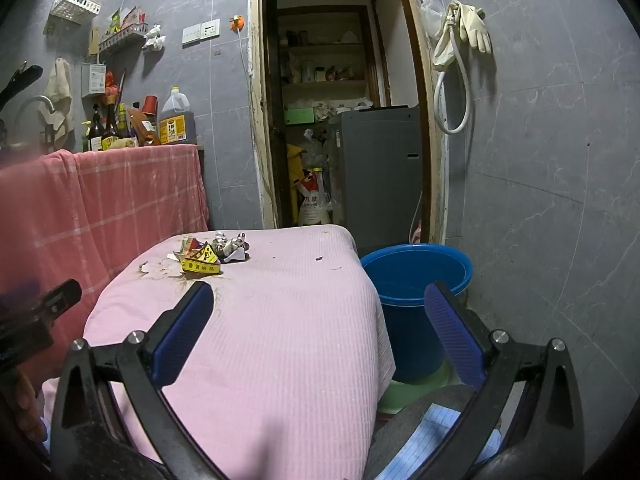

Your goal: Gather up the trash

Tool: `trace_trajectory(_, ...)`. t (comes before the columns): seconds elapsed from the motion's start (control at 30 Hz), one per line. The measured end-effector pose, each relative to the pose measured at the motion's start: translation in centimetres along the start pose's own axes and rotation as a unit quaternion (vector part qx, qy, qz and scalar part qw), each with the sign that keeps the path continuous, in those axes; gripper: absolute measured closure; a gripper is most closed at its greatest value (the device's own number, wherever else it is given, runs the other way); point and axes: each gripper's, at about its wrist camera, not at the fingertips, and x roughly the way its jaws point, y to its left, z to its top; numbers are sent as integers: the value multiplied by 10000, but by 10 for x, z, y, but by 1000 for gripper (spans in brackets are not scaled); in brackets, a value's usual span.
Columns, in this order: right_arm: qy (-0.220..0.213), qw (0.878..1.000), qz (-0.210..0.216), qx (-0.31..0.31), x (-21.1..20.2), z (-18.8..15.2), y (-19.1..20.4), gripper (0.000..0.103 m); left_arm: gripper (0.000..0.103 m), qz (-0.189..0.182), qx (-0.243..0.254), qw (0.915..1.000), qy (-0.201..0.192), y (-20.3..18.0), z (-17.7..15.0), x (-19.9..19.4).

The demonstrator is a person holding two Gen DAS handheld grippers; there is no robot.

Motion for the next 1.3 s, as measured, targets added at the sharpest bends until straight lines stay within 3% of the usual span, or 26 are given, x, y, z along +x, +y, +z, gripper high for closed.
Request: trace_trajectory(1.3, 75, 10000, 3, 23, 1, -2, -1, 0, 8, -30, -21, 10000, 11, -1, -1, -6)
